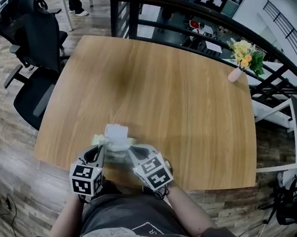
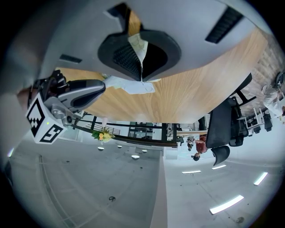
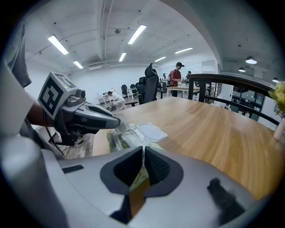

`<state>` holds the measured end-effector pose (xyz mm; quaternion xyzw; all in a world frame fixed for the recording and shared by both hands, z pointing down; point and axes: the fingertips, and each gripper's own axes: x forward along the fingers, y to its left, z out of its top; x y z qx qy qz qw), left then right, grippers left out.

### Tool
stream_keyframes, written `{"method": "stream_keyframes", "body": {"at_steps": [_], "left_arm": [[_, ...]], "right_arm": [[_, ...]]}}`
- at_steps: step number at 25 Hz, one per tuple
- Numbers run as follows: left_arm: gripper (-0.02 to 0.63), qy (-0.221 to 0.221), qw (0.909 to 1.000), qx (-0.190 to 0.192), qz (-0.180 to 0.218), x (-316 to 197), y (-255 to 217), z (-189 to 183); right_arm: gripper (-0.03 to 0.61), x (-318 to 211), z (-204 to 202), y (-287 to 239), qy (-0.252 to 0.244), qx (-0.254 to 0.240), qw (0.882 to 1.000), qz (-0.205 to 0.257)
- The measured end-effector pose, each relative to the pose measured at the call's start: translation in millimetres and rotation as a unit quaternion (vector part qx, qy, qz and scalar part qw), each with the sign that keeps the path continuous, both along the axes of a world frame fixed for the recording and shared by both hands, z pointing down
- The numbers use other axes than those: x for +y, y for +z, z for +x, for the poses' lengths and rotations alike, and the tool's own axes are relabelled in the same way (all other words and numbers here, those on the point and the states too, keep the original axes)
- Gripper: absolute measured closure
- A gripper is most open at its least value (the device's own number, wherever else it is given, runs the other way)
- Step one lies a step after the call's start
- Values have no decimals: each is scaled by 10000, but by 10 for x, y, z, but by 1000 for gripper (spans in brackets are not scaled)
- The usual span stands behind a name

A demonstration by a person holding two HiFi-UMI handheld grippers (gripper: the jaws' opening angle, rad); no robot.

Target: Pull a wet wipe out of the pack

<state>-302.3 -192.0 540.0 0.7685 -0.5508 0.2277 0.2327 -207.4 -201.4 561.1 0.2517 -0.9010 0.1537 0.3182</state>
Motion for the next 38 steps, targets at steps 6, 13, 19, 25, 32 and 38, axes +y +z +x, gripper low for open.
{"method": "stream_keyframes", "body": {"at_steps": [6,13,19,25,32,38], "left_arm": [[591,-49,10000,-10,24,2,-12,28],[591,-112,9999,-8,41,23,-31,45],[591,-169,9998,-38,35,-4,-26,84],[591,-229,9997,-47,95,-49,-57,133],[591,-327,9994,-79,40,-36,-36,197],[591,-502,9987,-80,52,-27,-34,242]], "right_arm": [[546,-35,54,-37,14,10,9999,125],[546,-47,116,-58,-24,46,9998,188],[546,-80,228,-54,24,53,9998,175],[546,-123,341,-74,104,-1,9997,211],[546,-124,470,-133,62,-46,9996,288],[546,-153,602,-222,29,-107,9991,401]]}}
